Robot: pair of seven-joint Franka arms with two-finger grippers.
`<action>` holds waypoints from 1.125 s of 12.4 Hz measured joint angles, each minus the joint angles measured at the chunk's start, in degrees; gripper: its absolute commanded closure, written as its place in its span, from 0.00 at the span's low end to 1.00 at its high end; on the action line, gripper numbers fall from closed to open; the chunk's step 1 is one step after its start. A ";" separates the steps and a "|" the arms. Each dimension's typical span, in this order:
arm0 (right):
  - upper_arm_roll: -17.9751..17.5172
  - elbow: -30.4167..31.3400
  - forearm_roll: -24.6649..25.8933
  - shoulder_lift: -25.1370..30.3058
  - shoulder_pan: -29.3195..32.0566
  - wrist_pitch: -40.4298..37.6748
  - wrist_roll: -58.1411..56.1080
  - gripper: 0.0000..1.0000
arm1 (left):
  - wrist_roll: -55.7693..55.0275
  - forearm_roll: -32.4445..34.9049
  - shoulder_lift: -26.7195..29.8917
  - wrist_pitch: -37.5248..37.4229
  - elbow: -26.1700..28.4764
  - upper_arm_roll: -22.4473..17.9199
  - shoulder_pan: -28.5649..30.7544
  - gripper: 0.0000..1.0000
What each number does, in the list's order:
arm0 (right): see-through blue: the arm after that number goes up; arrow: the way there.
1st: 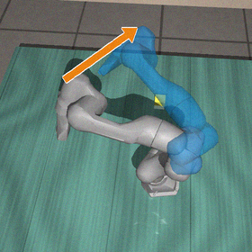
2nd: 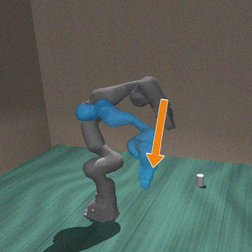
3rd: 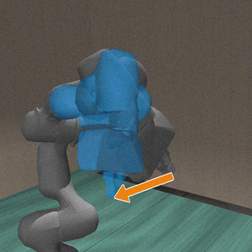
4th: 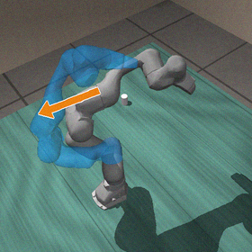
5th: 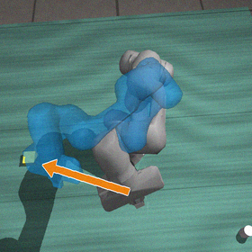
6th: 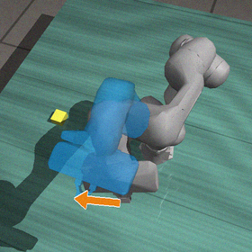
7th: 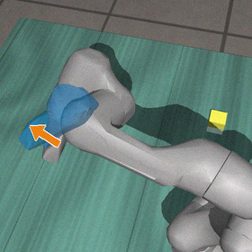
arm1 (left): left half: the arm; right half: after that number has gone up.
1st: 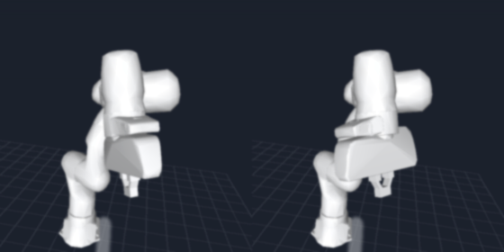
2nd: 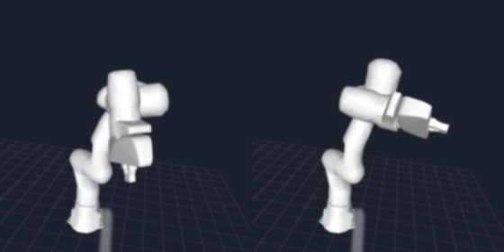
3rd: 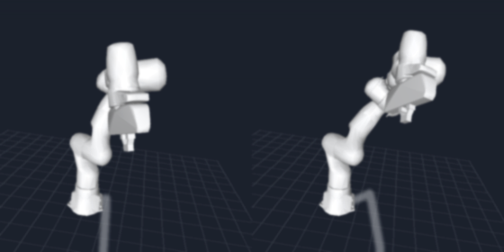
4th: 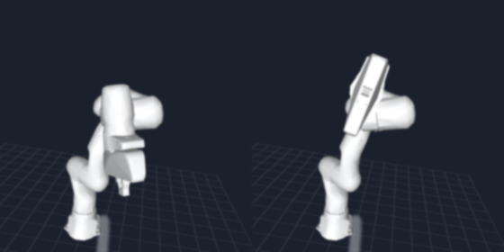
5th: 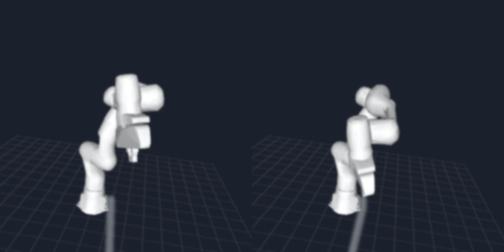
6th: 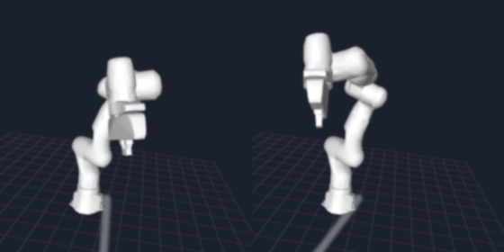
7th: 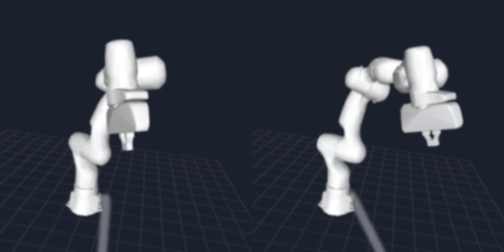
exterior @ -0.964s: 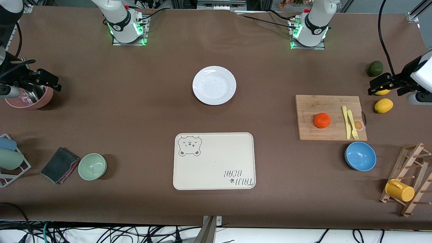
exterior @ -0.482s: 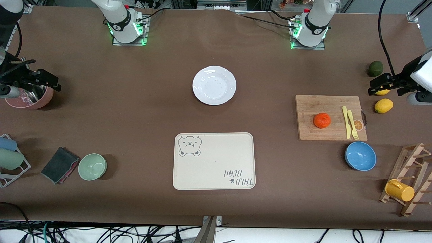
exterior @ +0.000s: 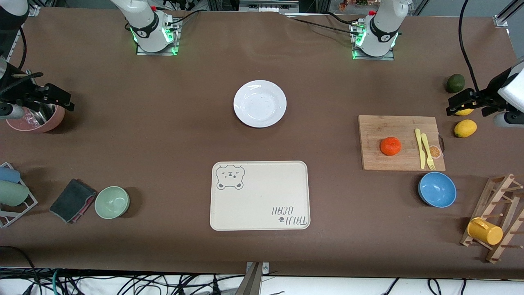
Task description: Place orange and plate with both arms
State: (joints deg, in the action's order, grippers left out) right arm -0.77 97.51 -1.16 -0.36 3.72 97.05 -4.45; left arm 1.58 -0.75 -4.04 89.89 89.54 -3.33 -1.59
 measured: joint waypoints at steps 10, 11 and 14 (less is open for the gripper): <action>-0.01 0.00 0.00 0.00 0.00 -0.03 0.00 0.00 | 0.00 0.00 0.00 0.01 -0.80 0.00 0.00 0.00; -0.01 0.00 0.00 0.00 0.00 -0.03 0.00 0.00 | 0.00 0.00 0.00 0.01 -0.80 0.00 0.00 0.00; -0.01 0.00 0.00 0.00 0.00 -0.10 0.00 0.00 | 0.00 0.00 0.00 0.01 -0.81 0.00 0.00 0.00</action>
State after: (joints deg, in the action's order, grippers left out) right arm -0.78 97.51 -1.16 -0.36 3.72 96.96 -4.45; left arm 1.58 -0.75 -4.04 89.90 88.73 -3.33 -1.59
